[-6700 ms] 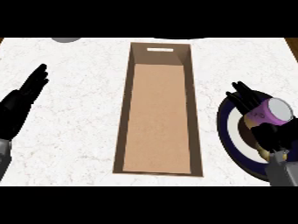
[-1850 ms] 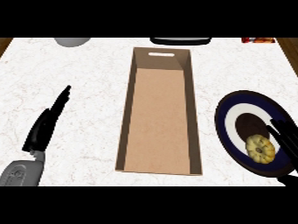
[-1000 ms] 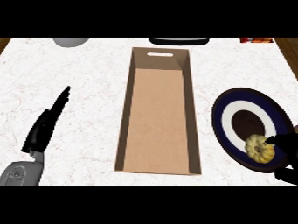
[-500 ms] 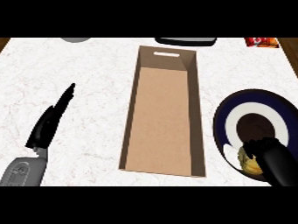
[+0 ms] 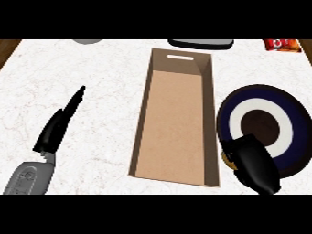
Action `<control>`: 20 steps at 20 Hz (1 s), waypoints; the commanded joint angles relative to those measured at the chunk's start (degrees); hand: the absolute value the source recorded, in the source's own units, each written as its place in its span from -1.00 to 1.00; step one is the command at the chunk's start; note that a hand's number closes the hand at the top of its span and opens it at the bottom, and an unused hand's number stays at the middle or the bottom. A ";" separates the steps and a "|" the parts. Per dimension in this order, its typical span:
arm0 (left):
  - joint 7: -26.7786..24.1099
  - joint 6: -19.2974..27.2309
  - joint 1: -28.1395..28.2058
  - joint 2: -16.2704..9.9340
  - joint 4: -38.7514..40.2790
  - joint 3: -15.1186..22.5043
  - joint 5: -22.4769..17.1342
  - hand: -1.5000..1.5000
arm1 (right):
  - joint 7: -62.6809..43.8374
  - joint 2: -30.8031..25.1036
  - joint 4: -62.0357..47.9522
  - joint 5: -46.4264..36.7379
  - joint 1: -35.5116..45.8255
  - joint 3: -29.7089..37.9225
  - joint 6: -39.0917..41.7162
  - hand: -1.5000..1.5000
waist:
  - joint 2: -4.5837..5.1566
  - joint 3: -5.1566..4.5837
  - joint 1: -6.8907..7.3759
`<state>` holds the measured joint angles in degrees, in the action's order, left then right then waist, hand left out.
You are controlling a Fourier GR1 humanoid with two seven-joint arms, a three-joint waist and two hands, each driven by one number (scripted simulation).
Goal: Pick the squash from the plate and place it in the cardboard box
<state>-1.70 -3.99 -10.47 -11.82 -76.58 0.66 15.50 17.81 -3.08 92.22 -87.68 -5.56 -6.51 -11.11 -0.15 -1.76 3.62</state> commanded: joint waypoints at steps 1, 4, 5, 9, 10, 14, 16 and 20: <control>0.72 0.25 -0.50 0.00 0.49 -0.04 0.34 0.00 | -13.03 2.93 3.51 -0.68 3.37 -7.75 3.30 1.00 | -0.34 1.27 -0.01; 0.41 0.41 0.10 0.20 0.97 -0.08 0.31 0.00 | -23.06 3.01 6.84 -2.25 6.34 -12.04 5.31 1.00 | -0.71 1.15 -0.20; 0.52 -0.08 0.24 0.08 1.01 -0.09 0.01 0.00 | -26.95 3.03 8.50 -2.83 7.47 -13.68 6.17 1.00 | -0.89 1.19 -0.51; 1.19 0.12 -0.04 -0.31 0.90 -0.80 -0.15 0.00 | -42.32 3.06 12.20 -4.69 9.96 -19.84 11.16 1.00 | -1.03 1.31 -1.16; 1.18 0.76 -0.72 0.68 0.92 0.00 0.42 0.00 | -45.08 3.07 13.09 -5.23 11.57 -21.35 12.81 1.00 | -1.02 1.24 -1.47; 0.11 0.59 -0.05 0.25 1.87 -0.48 0.23 0.00 | -61.50 3.08 16.26 -4.55 18.93 -26.45 18.25 1.00 | -0.41 1.35 -0.67; -0.36 0.77 0.07 0.62 1.92 -0.13 0.44 0.00 | -69.67 3.08 16.92 -4.65 23.10 -29.53 21.68 1.00 | -0.34 1.39 -0.58; 1.43 -0.30 -1.65 -0.89 1.76 -1.06 0.15 0.00 | -84.39 3.08 16.81 -0.54 32.63 -33.07 32.32 1.00 | -0.15 1.50 -0.80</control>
<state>-1.14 -3.06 -10.93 -11.19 -75.10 0.48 16.08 -53.25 -0.06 108.44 -90.90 19.20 -36.00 13.20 -0.53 -0.35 2.81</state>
